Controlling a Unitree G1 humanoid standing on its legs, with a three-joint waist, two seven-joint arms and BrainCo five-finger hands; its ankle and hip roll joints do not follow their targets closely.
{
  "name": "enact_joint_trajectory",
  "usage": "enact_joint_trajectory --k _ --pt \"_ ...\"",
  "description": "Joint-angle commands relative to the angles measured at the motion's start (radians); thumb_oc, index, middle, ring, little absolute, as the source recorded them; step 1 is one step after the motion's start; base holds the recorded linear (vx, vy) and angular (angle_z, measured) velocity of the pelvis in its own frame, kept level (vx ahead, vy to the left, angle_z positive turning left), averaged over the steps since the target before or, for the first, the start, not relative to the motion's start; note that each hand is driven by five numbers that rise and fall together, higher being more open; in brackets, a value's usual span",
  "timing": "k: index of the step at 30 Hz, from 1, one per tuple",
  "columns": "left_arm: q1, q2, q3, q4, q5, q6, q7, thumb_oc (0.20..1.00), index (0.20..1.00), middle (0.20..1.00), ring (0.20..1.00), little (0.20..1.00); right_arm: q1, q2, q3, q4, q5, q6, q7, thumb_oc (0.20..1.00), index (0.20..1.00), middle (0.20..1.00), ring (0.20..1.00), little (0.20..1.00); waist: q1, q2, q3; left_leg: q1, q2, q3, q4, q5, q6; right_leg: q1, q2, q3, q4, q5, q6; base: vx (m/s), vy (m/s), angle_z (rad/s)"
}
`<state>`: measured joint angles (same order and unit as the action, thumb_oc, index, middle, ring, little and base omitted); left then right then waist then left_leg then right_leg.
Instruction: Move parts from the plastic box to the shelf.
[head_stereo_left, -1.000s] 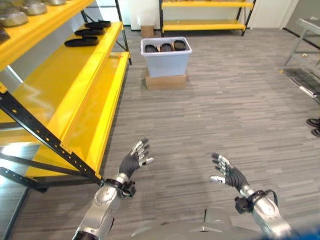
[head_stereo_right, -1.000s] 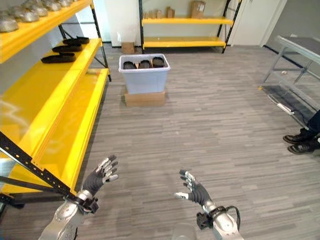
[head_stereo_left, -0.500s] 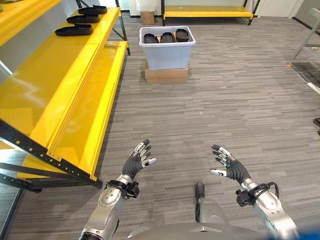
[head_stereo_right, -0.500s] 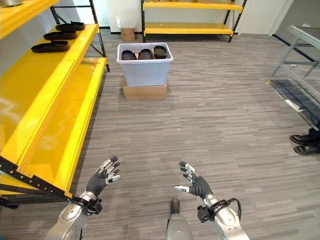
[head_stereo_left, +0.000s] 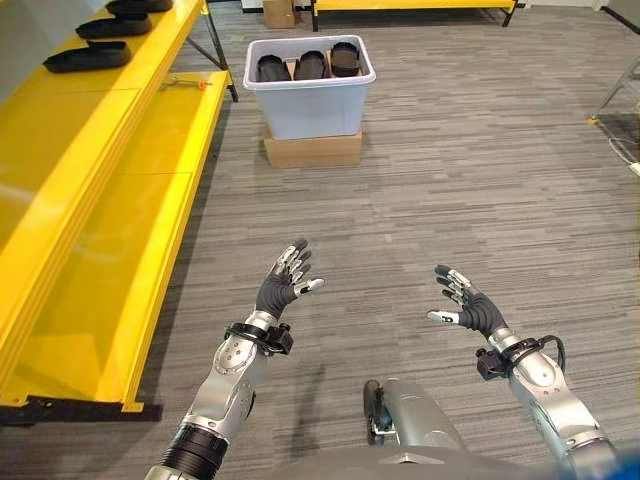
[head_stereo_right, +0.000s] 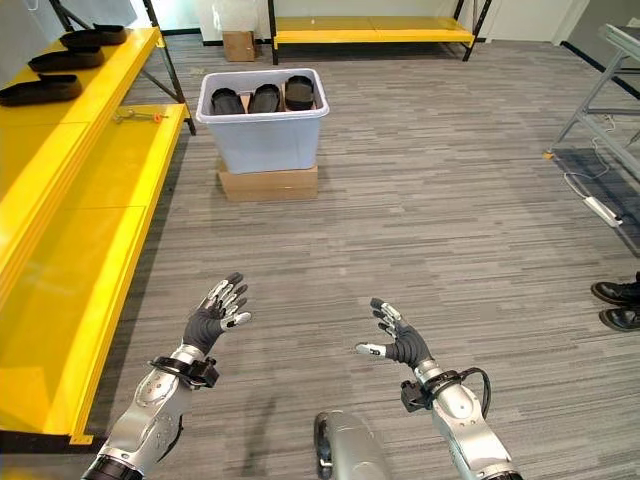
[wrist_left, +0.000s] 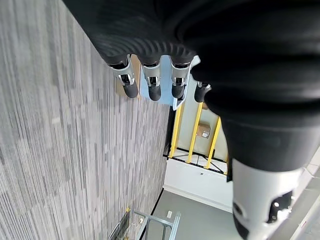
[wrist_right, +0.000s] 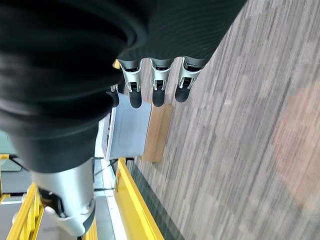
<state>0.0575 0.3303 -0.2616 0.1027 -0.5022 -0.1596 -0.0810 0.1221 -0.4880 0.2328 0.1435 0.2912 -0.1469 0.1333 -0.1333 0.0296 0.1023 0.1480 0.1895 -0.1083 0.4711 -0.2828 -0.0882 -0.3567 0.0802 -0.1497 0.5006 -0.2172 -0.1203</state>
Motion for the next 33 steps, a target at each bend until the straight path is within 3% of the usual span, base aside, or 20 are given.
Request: enact_joint_trajectory --k 1,2,3,5,6,8,9,11,12,15,21,23,26,27,29,30,31,33 --pt "-0.033 0.039 -0.03 -0.053 -0.036 -0.041 -0.011 1.0 1.0 1.0 1.0 1.0 -0.01 -0.002 -0.048 -0.072 0.03 -0.056 -0.01 1.0 1.0 1.0 1.0 1.0 0.023 -0.052 0.034 -0.157 -0.067 0.018 0.233 0.337 0.082 0.073 -0.098 0.1 -0.134 0.121 0.084 0.13 -0.248 -0.01" --pt "-0.035 0.039 -0.031 -0.055 -0.038 -0.039 -0.011 1.0 1.0 1.0 1.0 1.0 -0.007 -0.006 -0.054 -0.076 0.022 -0.058 -0.016 1.0 1.0 1.0 1.0 1.0 0.027 -0.064 0.046 -0.206 -0.067 0.044 0.27 0.324 0.092 0.105 -0.106 0.094 -0.158 0.121 0.074 0.14 -0.168 -0.05" --pt "-0.033 0.036 -0.031 -0.051 -0.042 -0.04 -0.012 1.0 1.0 1.0 1.0 1.0 -0.007 -0.008 -0.058 -0.069 0.016 -0.058 -0.023 1.0 1.0 1.0 1.0 1.0 0.043 -0.068 0.065 -0.266 -0.101 0.046 0.296 0.261 0.098 0.145 -0.108 0.101 -0.184 0.12 0.078 0.15 -0.098 0.02" --pt "-0.028 0.026 -0.029 -0.04 -0.047 -0.043 -0.003 1.0 1.0 1.0 1.0 1.0 -0.014 -0.002 -0.061 -0.064 0.035 -0.06 -0.032 1.0 1.0 1.0 1.0 1.0 0.069 -0.085 0.088 -0.412 -0.164 0.067 0.261 0.193 0.106 0.215 -0.126 0.112 -0.251 0.136 0.092 0.16 -0.013 0.28" --pt "-0.02 0.027 -0.023 -0.04 -0.049 -0.046 -0.003 1.0 1.0 1.0 1.0 1.0 -0.017 0.001 -0.062 -0.062 0.047 -0.063 -0.029 1.0 1.0 1.0 1.0 1.0 0.082 -0.09 0.09 -0.445 -0.164 0.071 0.187 0.189 0.107 0.244 -0.13 0.119 -0.279 0.137 0.101 0.28 0.066 0.28" --pt "0.0 0.03 -0.015 -0.03 -0.039 -0.054 -0.004 1.0 1.0 1.0 1.0 1.0 -0.017 0.009 -0.056 -0.05 0.028 -0.076 -0.032 1.0 1.0 1.0 1.0 1.0 0.115 -0.09 0.093 -0.499 -0.123 0.051 -0.072 0.285 0.073 0.31 -0.123 0.133 -0.325 0.125 0.123 0.36 0.151 -0.37" --pt "0.015 0.032 -0.004 -0.03 -0.031 -0.059 0.001 1.0 1.0 1.0 1.0 1.0 -0.011 0.014 -0.053 -0.049 0.015 -0.078 -0.033 1.0 1.0 1.0 1.0 1.0 0.142 -0.089 0.095 -0.485 -0.133 0.006 -0.184 0.347 0.056 0.349 -0.12 0.152 -0.343 0.119 0.132 0.33 0.156 -0.95" --pt "0.015 0.033 0.003 -0.024 -0.029 -0.059 0.003 1.0 1.0 1.0 1.0 1.0 -0.009 0.022 -0.054 -0.05 0.011 -0.078 -0.032 1.0 1.0 1.0 1.0 1.0 0.156 -0.077 0.094 -0.475 -0.117 -0.004 -0.277 0.409 0.036 0.4 -0.12 0.157 -0.339 0.093 0.146 0.33 0.172 -0.91" --pt "0.023 0.028 0.019 -0.026 -0.032 -0.064 -0.003 1.0 1.0 1.0 1.0 1.0 -0.004 0.033 -0.059 -0.05 0.015 -0.074 -0.02 1.0 1.0 1.0 1.0 1.0 0.155 -0.077 0.087 -0.448 -0.119 0.013 -0.251 0.353 0.048 0.413 -0.131 0.156 -0.323 0.071 0.155 0.29 0.189 -0.85" --pt "-0.001 0.035 0.013 -0.021 -0.023 -0.066 0.004 1.0 1.0 1.0 1.0 1.0 0.006 0.052 -0.06 -0.036 0.007 -0.071 -0.02 1.0 1.0 1.0 1.0 1.0 0.159 -0.082 0.063 -0.442 -0.163 0.021 -0.214 0.308 0.076 0.426 -0.162 0.137 -0.292 0.057 0.176 0.26 0.158 -0.75" --pt "-0.043 0.036 0.004 -0.01 -0.007 -0.07 0.034 1.0 1.0 1.0 1.0 1.0 -0.008 0.076 -0.072 -0.041 0.0 -0.061 -0.033 1.0 1.0 1.0 1.0 1.0 0.162 -0.106 0.009 -0.485 -0.224 0.059 -0.043 0.157 0.128 0.456 -0.228 0.132 -0.252 0.056 0.201 0.27 0.159 0.18" --pt "-0.047 0.035 0.002 -0.006 0.001 -0.064 0.039 1.0 1.0 1.0 1.0 1.0 -0.006 0.086 -0.067 -0.043 0.003 -0.057 -0.031 1.0 1.0 1.0 1.0 1.0 0.166 -0.113 -0.008 -0.468 -0.242 0.063 -0.04 0.122 0.15 0.449 -0.245 0.134 -0.21 0.095 0.214 0.25 0.16 0.3" --pt "-0.046 0.049 0.001 -0.013 0.02 -0.057 0.043 1.0 1.0 1.0 1.0 1.0 -0.004 0.094 -0.053 -0.044 -0.003 -0.051 -0.026 1.0 1.0 1.0 1.0 1.0 0.166 -0.103 -0.004 -0.395 -0.273 0.076 -0.062 0.093 0.197 0.353 -0.257 0.152 0.045 0.293 0.22 0.19 0.214 0.02" --pt "-0.043 0.055 0.002 -0.016 0.023 -0.056 0.044 1.0 1.0 1.0 1.0 1.0 -0.004 0.094 -0.046 -0.047 -0.001 -0.051 -0.022 1.0 1.0 1.0 1.0 1.0 0.159 -0.09 0.008 -0.365 -0.277 0.076 -0.08 0.095 0.21 0.313 -0.258 0.148 0.113 0.32 0.213 0.2 0.234 0.0" --pt "-0.033 0.059 0.009 -0.017 0.03 -0.052 0.043 1.0 1.0 1.0 1.0 1.0 0.003 0.1 -0.041 -0.041 -0.009 -0.048 -0.014 1.0 1.0 1.0 1.0 1.0 0.15 -0.071 0.018 -0.296 -0.28 0.071 -0.133 0.091 0.222 0.253 -0.258 0.118 0.185 0.298 0.204 0.26 0.185 -0.05" --pt "-0.029 0.058 0.01 -0.017 0.031 -0.049 0.041 1.0 1.0 1.0 1.0 1.0 0.009 0.104 -0.042 -0.042 -0.009 -0.046 -0.011 1.0 1.0 1.0 1.0 1.0 0.145 -0.061 0.022 -0.258 -0.277 0.07 -0.161 0.089 0.227 0.205 -0.265 0.089 0.2 0.281 0.197 0.41 0.144 -0.03" --pt "-0.026 0.054 0.007 -0.014 0.025 -0.051 0.033 1.0 1.0 1.0 1.0 1.0 0.016 0.098 -0.044 -0.043 -0.002 -0.045 -0.007 1.0 1.0 1.0 1.0 1.0 0.12 -0.053 0.029 -0.19 -0.282 0.047 -0.209 0.091 0.221 0.123 -0.229 0.064 0.123 0.237 0.19 0.44 0.096 0.06" --pt "-0.029 0.047 0.007 -0.008 0.015 -0.054 0.032 1.0 1.0 1.0 1.0 1.0 0.013 0.093 -0.048 -0.042 0.001 -0.044 -0.01 1.0 1.0 1.0 1.0 1.0 0.102 -0.061 0.044 -0.137 -0.292 0.034 -0.228 0.065 0.21 0.095 -0.24 0.025 -0.02 0.233 0.195 0.4 -0.02 0.31"
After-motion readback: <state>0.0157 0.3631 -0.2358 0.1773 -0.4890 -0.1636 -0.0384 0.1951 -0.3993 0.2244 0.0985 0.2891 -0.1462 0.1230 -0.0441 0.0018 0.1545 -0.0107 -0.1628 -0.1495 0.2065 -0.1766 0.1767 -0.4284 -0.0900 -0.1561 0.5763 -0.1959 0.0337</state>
